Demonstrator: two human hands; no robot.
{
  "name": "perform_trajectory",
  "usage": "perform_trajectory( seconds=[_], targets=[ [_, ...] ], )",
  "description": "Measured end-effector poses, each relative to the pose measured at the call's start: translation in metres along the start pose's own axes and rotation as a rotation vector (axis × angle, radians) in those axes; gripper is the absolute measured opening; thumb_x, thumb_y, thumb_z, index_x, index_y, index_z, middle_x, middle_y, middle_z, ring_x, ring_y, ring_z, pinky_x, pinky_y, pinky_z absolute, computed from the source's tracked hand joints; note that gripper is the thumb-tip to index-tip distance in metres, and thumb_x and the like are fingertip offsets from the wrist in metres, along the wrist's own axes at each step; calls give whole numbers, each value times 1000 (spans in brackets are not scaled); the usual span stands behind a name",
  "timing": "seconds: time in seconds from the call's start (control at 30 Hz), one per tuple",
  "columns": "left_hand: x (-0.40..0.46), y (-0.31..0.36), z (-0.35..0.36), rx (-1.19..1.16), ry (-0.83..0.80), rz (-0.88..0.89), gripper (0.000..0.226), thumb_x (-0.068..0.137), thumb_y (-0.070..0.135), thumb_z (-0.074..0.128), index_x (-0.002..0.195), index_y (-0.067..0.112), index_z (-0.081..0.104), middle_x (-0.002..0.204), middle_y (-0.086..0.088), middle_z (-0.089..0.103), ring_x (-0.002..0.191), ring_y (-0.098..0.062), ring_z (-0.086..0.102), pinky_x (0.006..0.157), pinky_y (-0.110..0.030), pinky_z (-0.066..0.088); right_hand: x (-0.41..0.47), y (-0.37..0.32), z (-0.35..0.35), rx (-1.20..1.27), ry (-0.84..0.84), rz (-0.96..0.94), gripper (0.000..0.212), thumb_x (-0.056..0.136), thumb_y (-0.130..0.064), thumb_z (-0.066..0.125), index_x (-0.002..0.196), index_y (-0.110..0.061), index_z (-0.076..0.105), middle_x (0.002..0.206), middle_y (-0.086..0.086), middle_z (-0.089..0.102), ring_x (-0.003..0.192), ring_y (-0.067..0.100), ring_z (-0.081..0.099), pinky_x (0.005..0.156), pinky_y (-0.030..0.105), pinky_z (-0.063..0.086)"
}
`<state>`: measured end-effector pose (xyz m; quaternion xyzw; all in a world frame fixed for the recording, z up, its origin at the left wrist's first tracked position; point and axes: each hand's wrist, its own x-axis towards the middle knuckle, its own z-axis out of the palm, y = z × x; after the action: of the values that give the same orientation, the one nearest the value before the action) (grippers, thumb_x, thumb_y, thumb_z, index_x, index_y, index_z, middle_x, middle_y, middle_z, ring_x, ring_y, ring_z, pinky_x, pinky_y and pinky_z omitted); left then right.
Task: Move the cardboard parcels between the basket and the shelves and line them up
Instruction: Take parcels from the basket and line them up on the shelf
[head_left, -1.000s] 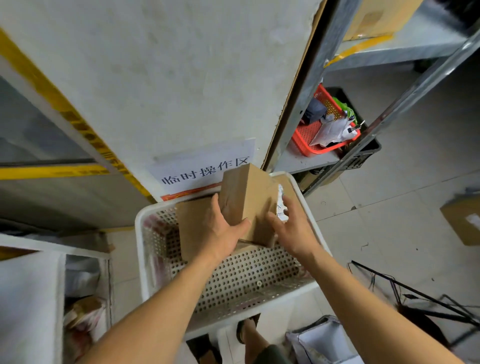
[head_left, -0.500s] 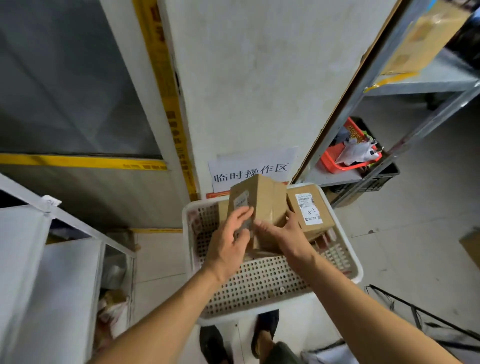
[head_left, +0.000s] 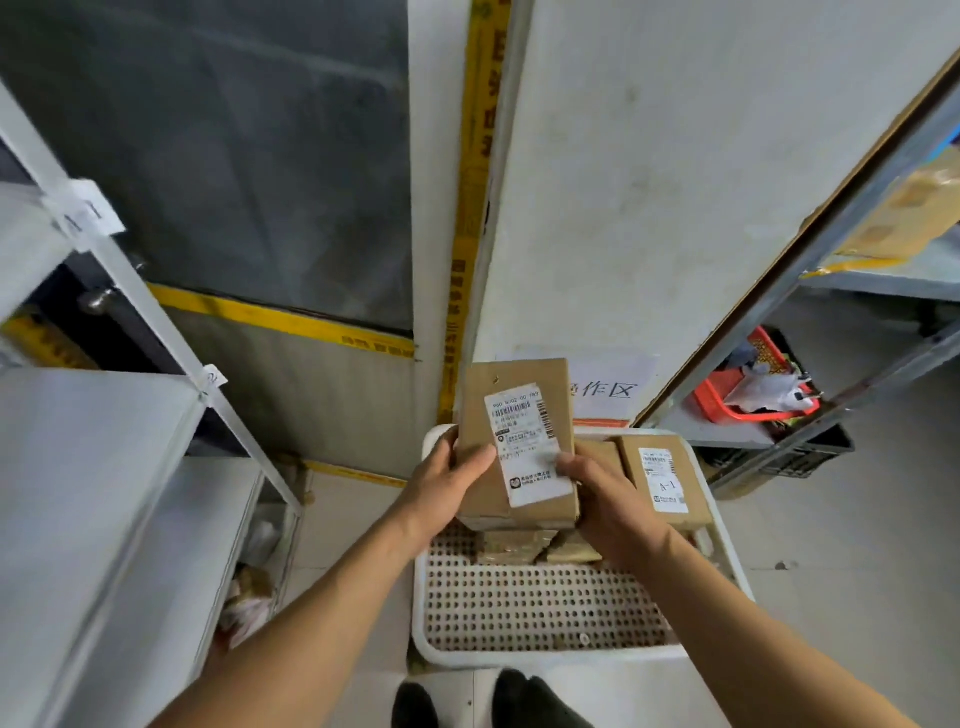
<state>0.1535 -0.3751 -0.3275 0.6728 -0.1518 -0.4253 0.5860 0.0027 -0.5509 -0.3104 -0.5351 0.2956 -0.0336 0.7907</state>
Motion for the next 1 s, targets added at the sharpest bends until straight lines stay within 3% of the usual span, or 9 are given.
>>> perform_trajectory(
  seconds=[0.1, 0.2, 0.27, 0.37, 0.57, 0.63, 0.73, 0.87, 1.0],
  targets=[
    [-10, -1, -9, -65, 55, 24, 34, 98, 41, 71, 130, 38, 63, 121, 13, 76, 107, -5, 72, 93, -29, 58, 13, -1, 8, -54, -77, 11, 57, 99, -28, 62, 152, -13, 49, 147, 20, 61, 138, 44, 55, 119, 61, 39],
    [-18, -1, -21, -57, 173, 54, 40, 101, 36, 67, 139, 39, 56, 121, 16, 75, 104, 2, 71, 87, -22, 57, 29, -9, 23, -222, -99, -16, 42, 107, -22, 58, 148, -16, 56, 139, 13, 68, 129, 31, 65, 108, 53, 53],
    [-24, -1, -31, -11, 259, 44, 45, 99, 45, 68, 142, 46, 52, 125, 18, 73, 107, 1, 69, 92, -26, 56, 40, -16, 33, -285, -126, -12, 40, 108, -21, 57, 148, -20, 58, 133, 5, 72, 116, 18, 72, 98, 41, 60],
    [-37, -1, -41, 48, 390, 5, 68, 80, 76, 66, 142, 56, 48, 127, 23, 70, 120, -8, 65, 105, -43, 52, 55, -21, 46, -357, -239, 22, 46, 107, -32, 61, 151, -38, 53, 131, -4, 74, 120, 20, 71, 109, 51, 53],
    [-65, 0, -51, 130, 714, -60, 72, 79, 89, 56, 143, 58, 46, 141, 13, 62, 126, -18, 60, 108, -48, 49, 61, -40, 86, -398, -469, -26, 41, 107, -37, 58, 148, -43, 54, 131, -7, 74, 121, 18, 71, 106, 49, 55],
    [-88, 9, -51, 84, 827, 6, 50, 87, 69, 66, 134, 55, 57, 128, 21, 69, 118, -10, 65, 101, -31, 53, 62, -43, 104, -439, -544, -60, 44, 107, -37, 58, 150, -43, 52, 132, -8, 73, 121, 17, 71, 104, 48, 56],
    [-129, 23, -54, 68, 995, 49, 36, 99, 43, 69, 132, 52, 58, 111, 37, 66, 103, 6, 64, 72, -2, 46, 55, -47, 139, -450, -640, -103, 46, 107, -33, 59, 152, -38, 51, 135, -8, 72, 118, 10, 71, 103, 40, 59],
    [-195, 31, -65, 129, 1192, 94, 34, 102, 40, 65, 135, 42, 58, 110, 29, 67, 100, 8, 63, 73, -8, 44, 28, -48, 198, -488, -773, -146, 55, 102, -38, 66, 155, -40, 48, 135, -14, 71, 122, 8, 69, 112, 46, 53],
    [-269, 28, -75, 42, 1338, 165, 41, 96, 47, 63, 136, 40, 58, 109, 18, 73, 107, -14, 70, 91, -37, 57, -14, -46, 255, -480, -954, -206, 55, 102, -38, 68, 152, -47, 49, 142, -19, 65, 133, 7, 62, 120, 45, 44]
  ],
)
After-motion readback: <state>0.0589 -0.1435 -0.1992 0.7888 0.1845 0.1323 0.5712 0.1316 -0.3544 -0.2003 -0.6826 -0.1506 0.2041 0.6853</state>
